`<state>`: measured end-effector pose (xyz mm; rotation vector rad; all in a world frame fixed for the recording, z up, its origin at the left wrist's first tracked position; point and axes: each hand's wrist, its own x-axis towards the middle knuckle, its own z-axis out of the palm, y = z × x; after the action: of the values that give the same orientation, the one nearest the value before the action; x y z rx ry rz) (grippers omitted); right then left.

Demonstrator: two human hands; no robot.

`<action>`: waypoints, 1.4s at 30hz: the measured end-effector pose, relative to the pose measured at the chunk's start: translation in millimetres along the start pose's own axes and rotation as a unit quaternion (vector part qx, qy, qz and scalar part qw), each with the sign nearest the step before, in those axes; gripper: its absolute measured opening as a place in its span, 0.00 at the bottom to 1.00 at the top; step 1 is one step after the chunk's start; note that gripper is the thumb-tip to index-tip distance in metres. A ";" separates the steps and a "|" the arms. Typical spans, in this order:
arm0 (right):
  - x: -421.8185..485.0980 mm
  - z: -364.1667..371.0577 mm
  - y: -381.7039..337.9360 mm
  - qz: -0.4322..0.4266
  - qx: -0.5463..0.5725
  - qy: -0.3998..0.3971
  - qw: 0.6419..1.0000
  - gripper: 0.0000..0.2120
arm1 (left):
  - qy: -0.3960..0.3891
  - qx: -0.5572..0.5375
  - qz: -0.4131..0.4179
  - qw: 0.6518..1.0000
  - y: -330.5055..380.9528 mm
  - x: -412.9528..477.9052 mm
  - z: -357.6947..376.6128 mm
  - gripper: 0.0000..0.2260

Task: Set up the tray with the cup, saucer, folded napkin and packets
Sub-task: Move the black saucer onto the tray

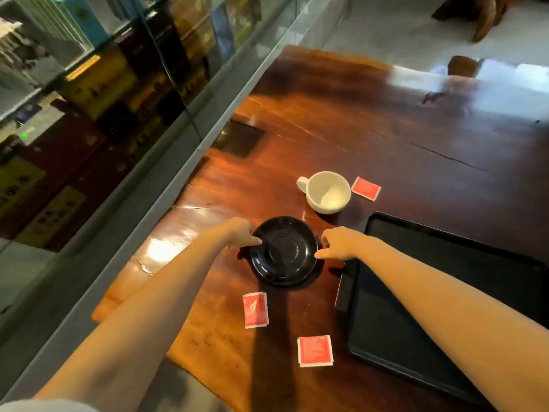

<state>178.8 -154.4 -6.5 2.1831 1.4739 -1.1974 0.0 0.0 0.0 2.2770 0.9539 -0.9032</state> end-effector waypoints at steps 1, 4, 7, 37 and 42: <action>4.4 1.2 -1.6 0.000 0.004 0.002 1.000 0.22 | -0.004 0.003 -0.005 1.000 -0.3 2.9 2.0 0.14; 14.6 4.6 -5.9 0.011 0.019 0.022 1.000 0.20 | 0.011 -0.048 -0.023 0.999 -2.2 12.3 11.0 0.16; 24.3 10.0 -9.3 0.015 0.043 0.039 0.998 0.19 | 0.049 -0.104 -0.027 0.993 -3.1 21.4 22.6 0.14; -92.8 19.8 136.9 0.131 0.547 0.212 0.799 0.14 | 0.108 -0.508 0.036 0.854 155.9 -14.7 36.0 0.17; -101.6 44.8 185.0 0.179 0.543 0.249 0.782 0.16 | 0.109 -0.476 0.033 0.872 211.7 4.0 63.1 0.17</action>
<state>300.3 -332.7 -2.1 3.5212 0.2866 -1.6101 138.4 -172.2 -3.4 1.5288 1.0792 -0.0542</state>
